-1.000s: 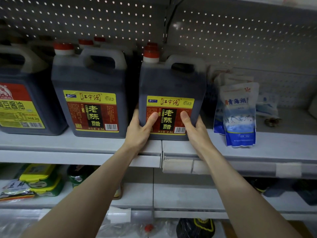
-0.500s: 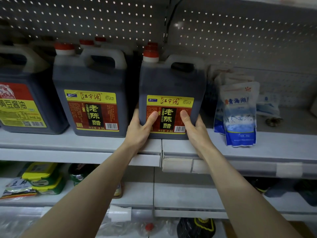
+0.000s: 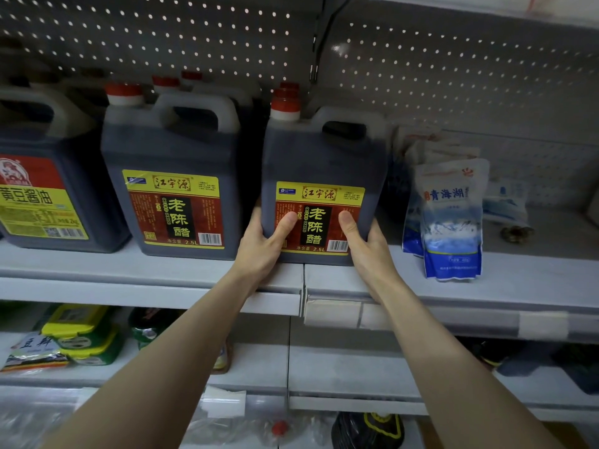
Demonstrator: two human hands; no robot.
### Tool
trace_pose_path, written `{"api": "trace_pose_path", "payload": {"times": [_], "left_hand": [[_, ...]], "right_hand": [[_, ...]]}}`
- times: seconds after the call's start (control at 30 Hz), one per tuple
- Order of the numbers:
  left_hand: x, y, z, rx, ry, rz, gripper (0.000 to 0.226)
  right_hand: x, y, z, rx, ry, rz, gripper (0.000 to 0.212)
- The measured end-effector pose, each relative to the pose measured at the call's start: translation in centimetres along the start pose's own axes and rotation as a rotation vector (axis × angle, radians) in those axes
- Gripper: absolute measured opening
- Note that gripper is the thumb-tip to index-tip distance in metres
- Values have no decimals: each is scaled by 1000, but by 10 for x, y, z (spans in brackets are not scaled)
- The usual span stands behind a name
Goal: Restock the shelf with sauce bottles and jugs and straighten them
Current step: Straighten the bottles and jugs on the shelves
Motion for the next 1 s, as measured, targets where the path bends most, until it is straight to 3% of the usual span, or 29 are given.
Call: {"api": "trace_pose_path", "payload": {"times": [0.2,0.4,0.6,0.73,0.87,1.0], "left_hand": [[0,0,0,11,5,3,59],[0,0,2,28,-3,1,58],[1,2,1,21,-1,-5,53],[2,1,1,19,-1,-13,64],[2,4,-1,24,-2,10,56],[-3,1,-2,63,6,46,51]], "right_hand": [[-1,0,0,20,8,5,92],[-2,2,0,24,0,5,104],[3,-8,-1,10,-16,-25,131],[2,-5,-1,21,-13,8,125],[4,-7,1,5,-9,-1,127],[-3,1,5,30,-13,39,103]]}}
Point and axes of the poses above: each hand's wrist, its own x-axis towards the middle knuckle, its own z-axis out of the back of the hand, y = z × x, the point moved 6 cm from there along x, towards the middle knuckle, and after that the axes turned 13 degrees about -x, right-handed, at the moved point
